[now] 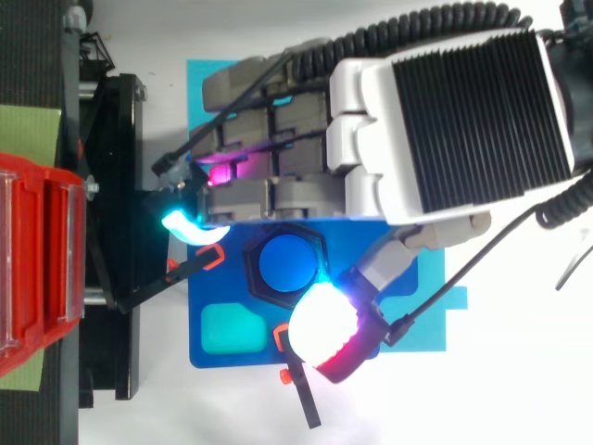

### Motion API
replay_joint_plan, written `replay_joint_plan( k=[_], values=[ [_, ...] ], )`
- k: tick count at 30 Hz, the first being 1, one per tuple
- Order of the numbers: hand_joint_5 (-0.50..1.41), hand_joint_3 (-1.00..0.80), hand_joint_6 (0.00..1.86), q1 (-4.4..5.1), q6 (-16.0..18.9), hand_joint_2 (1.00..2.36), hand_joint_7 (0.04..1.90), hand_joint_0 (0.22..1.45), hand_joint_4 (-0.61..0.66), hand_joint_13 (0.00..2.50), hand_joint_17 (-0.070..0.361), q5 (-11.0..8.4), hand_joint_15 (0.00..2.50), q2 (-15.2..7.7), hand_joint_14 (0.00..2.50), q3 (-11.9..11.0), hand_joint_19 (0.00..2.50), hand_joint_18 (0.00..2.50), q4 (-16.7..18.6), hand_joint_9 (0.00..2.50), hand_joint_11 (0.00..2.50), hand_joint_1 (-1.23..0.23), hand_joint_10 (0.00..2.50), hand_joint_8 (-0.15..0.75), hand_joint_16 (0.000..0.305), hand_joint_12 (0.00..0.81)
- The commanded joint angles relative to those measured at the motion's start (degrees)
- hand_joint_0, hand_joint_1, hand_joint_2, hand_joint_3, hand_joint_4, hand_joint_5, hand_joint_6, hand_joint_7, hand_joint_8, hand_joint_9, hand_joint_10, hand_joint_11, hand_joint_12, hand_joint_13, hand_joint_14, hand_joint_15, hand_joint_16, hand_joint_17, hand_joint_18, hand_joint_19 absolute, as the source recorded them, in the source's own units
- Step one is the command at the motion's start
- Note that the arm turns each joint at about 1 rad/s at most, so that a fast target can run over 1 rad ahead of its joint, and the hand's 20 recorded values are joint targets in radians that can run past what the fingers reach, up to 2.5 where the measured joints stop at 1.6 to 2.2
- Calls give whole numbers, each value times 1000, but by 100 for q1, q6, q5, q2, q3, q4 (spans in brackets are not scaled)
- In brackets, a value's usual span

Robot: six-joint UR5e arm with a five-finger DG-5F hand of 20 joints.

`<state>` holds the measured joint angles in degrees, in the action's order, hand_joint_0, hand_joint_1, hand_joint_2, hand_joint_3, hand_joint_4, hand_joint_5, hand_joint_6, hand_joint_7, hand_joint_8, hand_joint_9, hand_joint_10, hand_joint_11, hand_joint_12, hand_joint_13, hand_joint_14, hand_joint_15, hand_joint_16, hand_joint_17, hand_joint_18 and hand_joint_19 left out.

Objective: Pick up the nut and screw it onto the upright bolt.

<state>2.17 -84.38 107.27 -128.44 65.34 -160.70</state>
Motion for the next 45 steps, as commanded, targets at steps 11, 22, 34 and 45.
replay_joint_plan(
  k=[11, 22, 34, 45],
  values=[
    [-95, -500, 502, 126, 1, 1000, 757, 492, 160, 669, 60, -110, 0, 3, 0, 207, 164, 401, 109, 785, 0, -219, 0, 183, 27, 194],
    [-68, -500, 504, 135, 1, 1000, 887, 496, 184, 673, 60, -110, 0, 3, 0, 207, 176, 398, 4, 777, 0, -218, 0, 188, 27, 195],
    [-45, -500, 504, 64, -8, 1000, 1031, 502, 224, 704, 59, -110, 0, 3, 0, 207, 198, 422, -66, 791, 0, -224, 0, 196, 26, 192],
    [-6, -500, 504, -50, -17, 1000, 1367, 510, 200, 757, 55, -84, 0, 3, 0, 207, 211, 501, -102, 865, 0, -240, 0, 210, 24, 181]
  ],
)
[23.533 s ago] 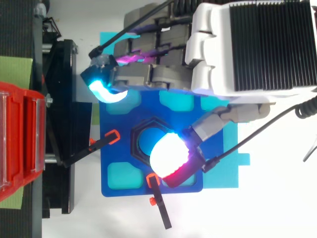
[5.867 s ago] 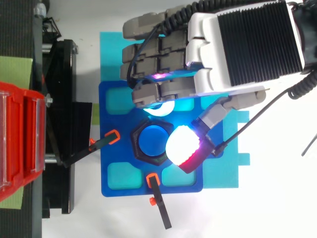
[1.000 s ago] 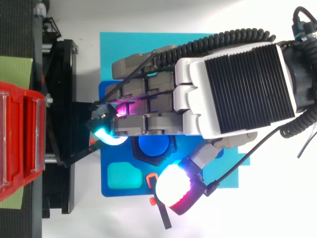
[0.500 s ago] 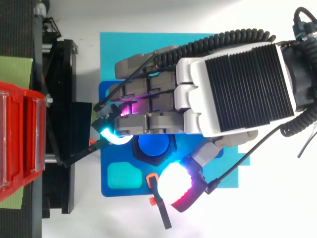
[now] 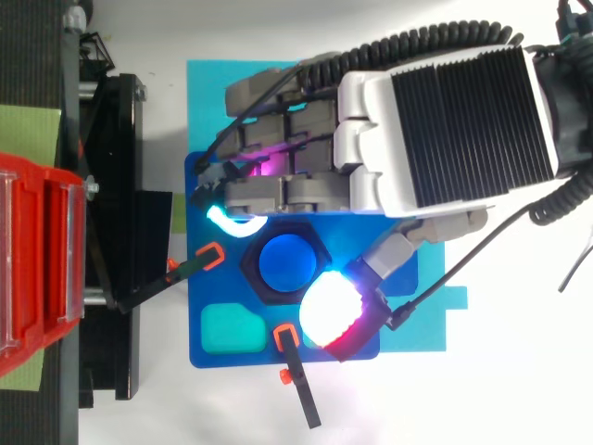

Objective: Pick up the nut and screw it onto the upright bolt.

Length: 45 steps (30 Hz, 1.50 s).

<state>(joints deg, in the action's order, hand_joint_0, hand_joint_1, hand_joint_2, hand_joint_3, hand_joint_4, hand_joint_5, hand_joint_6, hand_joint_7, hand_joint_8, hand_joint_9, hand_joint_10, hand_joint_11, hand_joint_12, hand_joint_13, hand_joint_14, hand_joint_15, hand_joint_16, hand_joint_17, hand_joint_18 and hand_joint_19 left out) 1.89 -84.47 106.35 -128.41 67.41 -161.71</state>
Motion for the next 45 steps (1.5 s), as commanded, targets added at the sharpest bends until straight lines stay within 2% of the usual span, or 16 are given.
replay_joint_plan(
  k=[1, 4, 6, 7, 10, 12, 15, 18, 19, 21, 26, 27, 28, 35, 41, 45],
  values=[
    [-2, -500, 504, -31, 1, 1000, 1386, 511, 194, 759, 55, 8, 0, 0, 0, 0, 217, 511, -10, 868, 0, -242, 0, 211, 24, 179],
    [14, -500, 502, -48, 1, 1000, 1505, 513, 163, 790, 53, 17, 0, 0, 0, 0, 204, 540, -36, 925, 0, -247, 0, 211, 23, 171],
    [47, -500, 502, -48, -8, 1000, 1649, 516, 72, 823, 28, 17, 0, 0, 0, 0, 54, 528, -45, 1030, 0, -245, 0, 206, 13, 147],
    [48, -500, 506, -48, -8, 1000, 1639, 516, 67, 825, 27, 17, 0, 0, 0, 0, 43, 528, -45, 1032, 0, -244, 0, 205, 12, 144],
    [52, -500, 564, -48, -8, 1000, 1505, 515, 44, 864, 14, 17, 0, 0, 0, 0, 0, 530, -80, 1123, 0, -230, 0, 204, 6, 114],
    [51, -500, 623, -57, -8, 1000, 1349, 515, 39, 923, 6, 17, 0, 0, 0, 0, 0, 543, -107, 1173, 0, -227, 0, 189, 3, 93],
    [49, -500, 671, -66, -8, 1000, 1237, 516, 23, 977, -1, 17, 0, 0, 0, 0, 0, 579, -124, 1276, 0, -232, 0, 179, 0, 82],
    [50, -500, 675, -75, 1, 1000, 1214, 517, 37, 985, -2, 26, 0, 0, 0, 0, 0, 602, -98, 1316, 0, -234, 0, 185, 1, 78],
    [51, -500, 667, -75, 1, 1000, 1225, 517, 39, 984, -2, 26, 0, 0, 0, 0, 0, 603, -98, 1314, 0, -234, 0, 185, 1, 79],
    [61, -500, 594, -75, 1, 1000, 1377, 516, 54, 973, -1, 26, 0, 0, 0, 0, 0, 594, -98, 1305, 0, -234, 0, 194, 0, 90],
    [69, -500, 550, -118, 10, 1000, 1445, 516, 61, 947, 2, 52, 0, 0, 0, -26, 0, 578, -80, 1294, 0, -235, 0, 194, 1, 94],
    [76, -500, 500, -136, 1, 1000, 1554, 516, 63, 943, 3, 87, 0, 0, 0, -70, 0, 575, -80, 1288, 0, -235, 0, 202, 1, 95],
    [72, -500, 501, -136, 10, 1000, 1546, 516, 66, 936, 4, 96, 0, 0, 0, -96, 0, 573, -98, 1286, 0, -236, 0, 206, 2, 98],
    [3, -500, 505, -242, 1, 1000, 1211, 513, 219, 893, 13, 290, 0, 0, 0, -316, 0, 542, -168, 1215, 0, -235, 0, 216, 6, 124],
    [-39, -500, 504, -250, -8, 1000, 985, 509, 236, 856, 23, 333, 0, 0, 0, -360, 10, 525, -159, 1151, 0, -234, 0, 213, 10, 141],
    [-66, -500, 503, -242, -8, 1000, 801, 506, 180, 827, 31, 325, 0, 0, 0, -360, 43, 507, -151, 1093, 0, -234, 0, 199, 14, 146]
  ],
)
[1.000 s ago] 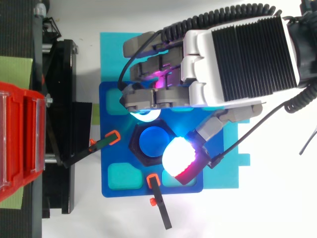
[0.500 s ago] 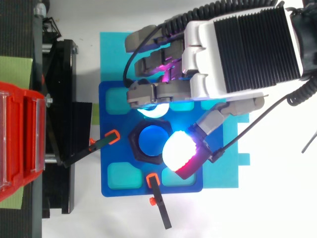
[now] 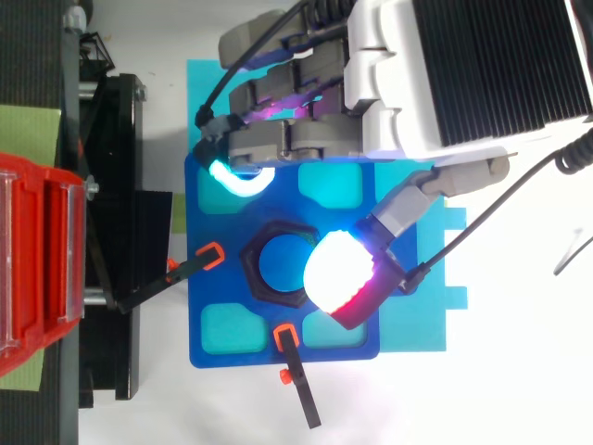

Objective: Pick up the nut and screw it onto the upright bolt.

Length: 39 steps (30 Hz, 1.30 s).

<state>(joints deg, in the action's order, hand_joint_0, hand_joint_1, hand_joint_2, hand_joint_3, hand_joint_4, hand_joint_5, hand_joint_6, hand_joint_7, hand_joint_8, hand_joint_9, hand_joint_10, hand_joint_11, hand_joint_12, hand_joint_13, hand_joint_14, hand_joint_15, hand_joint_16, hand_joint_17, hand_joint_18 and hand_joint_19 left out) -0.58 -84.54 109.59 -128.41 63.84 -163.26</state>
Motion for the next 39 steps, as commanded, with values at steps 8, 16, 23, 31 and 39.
replay_joint_plan(
  k=[8, 16, 23, 31, 39],
  values=[
    [-94, -500, 501, 111, -1, 1000, 641, 496, 161, 710, 43, -35, 0, 0, 0, 6, 64, 421, 137, 925, 0, -227, 0, 165, 19, 154],
    [-96, -500, 501, 304, 8, 1000, 637, 493, 157, 678, 47, -298, 0, 0, 0, 199, 67, 379, 242, 885, 0, -219, 0, 163, 21, 164],
    [-100, -500, 501, 427, 43, 1000, 636, 492, 156, 661, 48, -386, 0, -9, 0, 366, 63, 359, 585, 858, 0, -216, 0, 167, 22, 171],
    [-93, -500, 502, 427, 43, 1000, 661, 492, 162, 651, 51, -386, 0, -9, 0, 375, 71, 341, 550, 844, 0, -211, 0, 170, 23, 178],
    [-83, -500, 502, 427, 34, 1000, 697, 491, 170, 660, 51, -369, 0, -9, 0, 401, 74, 342, 313, 845, 0, -209, 0, 178, 23, 179]
  ],
)
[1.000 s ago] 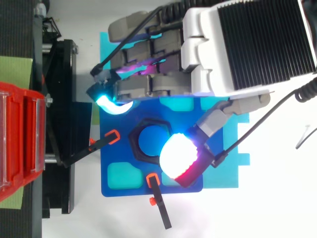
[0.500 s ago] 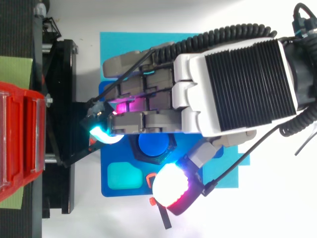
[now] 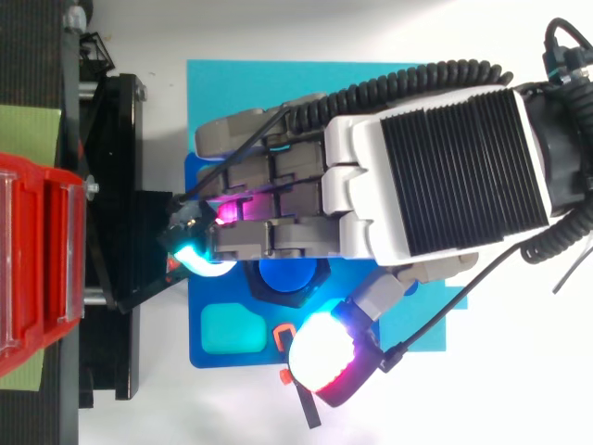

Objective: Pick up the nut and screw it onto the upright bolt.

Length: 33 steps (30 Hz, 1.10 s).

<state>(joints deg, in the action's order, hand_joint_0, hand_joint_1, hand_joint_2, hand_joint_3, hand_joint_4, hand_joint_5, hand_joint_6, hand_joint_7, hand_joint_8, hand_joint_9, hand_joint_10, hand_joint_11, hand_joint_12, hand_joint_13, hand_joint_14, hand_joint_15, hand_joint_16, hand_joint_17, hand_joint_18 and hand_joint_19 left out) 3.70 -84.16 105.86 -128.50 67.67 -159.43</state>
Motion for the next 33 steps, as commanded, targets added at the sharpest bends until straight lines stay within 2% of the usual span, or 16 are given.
replay_joint_plan(
  k=[1, 2, 4, 19, 28, 33],
  values=[
    [-83, -500, 502, -10, 5, 1000, 696, 491, 164, 661, 51, 14, 0, 0, 0, 80, 69, 342, -71, 845, 0, -209, 0, 177, 23, 179],
    [-82, -500, 502, -10, 5, 1000, 708, 492, 166, 664, 51, 14, 0, 9, 0, 186, 75, 344, -27, 844, 0, -207, 0, 179, 23, 179],
    [-78, -500, 502, -27, 5, 1000, 726, 492, 166, 663, 52, 23, 0, 9, 0, 238, 69, 345, 114, 845, 0, -207, 0, 180, 23, 179],
    [-37, -500, 505, -63, 5, 1000, 1087, 499, 220, 696, 51, 67, 0, 9, 0, 238, 97, 387, 166, 871, 0, -214, 0, 197, 23, 178],
    [-13, -500, 504, -151, 5, 1000, 1356, 504, 183, 734, 50, 137, 0, 9, 0, 238, 140, 441, 193, 898, 0, -220, 0, 205, 22, 174],
    [4, -500, 502, -238, -4, 1000, 1498, 507, 163, 797, 48, 234, 0, 9, 0, 230, 175, 518, 219, 964, 0, -226, 0, 219, 21, 166]
  ],
)
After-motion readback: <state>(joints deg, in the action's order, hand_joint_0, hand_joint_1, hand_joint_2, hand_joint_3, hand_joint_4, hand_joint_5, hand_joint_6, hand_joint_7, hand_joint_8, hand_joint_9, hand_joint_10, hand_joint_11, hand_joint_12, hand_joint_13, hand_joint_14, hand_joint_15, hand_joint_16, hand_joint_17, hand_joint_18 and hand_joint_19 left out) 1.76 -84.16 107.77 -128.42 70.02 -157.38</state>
